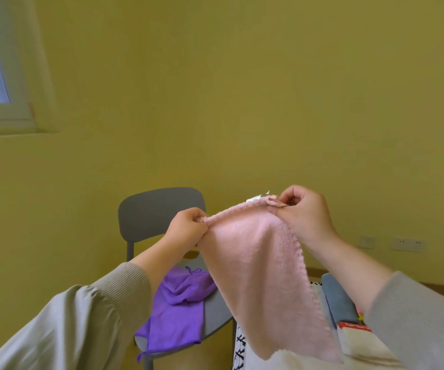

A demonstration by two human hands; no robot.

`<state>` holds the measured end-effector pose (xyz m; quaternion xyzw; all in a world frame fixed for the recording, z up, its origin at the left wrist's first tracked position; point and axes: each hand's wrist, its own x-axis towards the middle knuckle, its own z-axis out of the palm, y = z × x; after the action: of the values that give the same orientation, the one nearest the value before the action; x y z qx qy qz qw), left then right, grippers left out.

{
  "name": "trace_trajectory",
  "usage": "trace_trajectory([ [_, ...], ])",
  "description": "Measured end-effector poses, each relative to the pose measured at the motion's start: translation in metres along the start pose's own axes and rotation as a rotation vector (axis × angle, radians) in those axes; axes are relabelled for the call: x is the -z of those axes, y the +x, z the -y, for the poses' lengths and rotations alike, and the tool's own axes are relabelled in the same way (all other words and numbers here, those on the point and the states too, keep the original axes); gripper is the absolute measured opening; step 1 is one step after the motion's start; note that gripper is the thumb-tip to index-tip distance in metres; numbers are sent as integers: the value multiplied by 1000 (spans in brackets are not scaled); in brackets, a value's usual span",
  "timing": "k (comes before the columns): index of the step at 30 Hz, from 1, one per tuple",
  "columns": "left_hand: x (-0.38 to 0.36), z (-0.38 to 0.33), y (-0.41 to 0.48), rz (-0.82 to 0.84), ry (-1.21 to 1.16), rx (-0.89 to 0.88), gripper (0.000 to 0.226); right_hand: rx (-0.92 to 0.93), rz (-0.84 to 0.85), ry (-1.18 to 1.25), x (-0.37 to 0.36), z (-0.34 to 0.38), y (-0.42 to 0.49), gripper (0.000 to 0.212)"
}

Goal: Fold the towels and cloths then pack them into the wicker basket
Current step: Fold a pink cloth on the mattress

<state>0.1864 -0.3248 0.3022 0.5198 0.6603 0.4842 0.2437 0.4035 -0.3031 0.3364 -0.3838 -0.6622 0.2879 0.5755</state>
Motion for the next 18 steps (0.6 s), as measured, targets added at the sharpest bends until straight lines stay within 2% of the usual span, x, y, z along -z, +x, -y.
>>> trace_trajectory([
  [6, 9, 0, -8, 58, -153, -124, 19, 28, 18, 8, 6, 0, 3, 29],
  [9, 16, -1, -7, 45, -96, -218, 19, 61, 31, -30, 10, -4, 5, 26],
  [13, 22, 0, -2, 52, -32, -253, 18, 43, 85, -18, 13, -10, 4, 18],
  [18, 33, 2, 3, 148, 73, -232, 26, 29, 141, -27, 17, -17, 3, 25],
])
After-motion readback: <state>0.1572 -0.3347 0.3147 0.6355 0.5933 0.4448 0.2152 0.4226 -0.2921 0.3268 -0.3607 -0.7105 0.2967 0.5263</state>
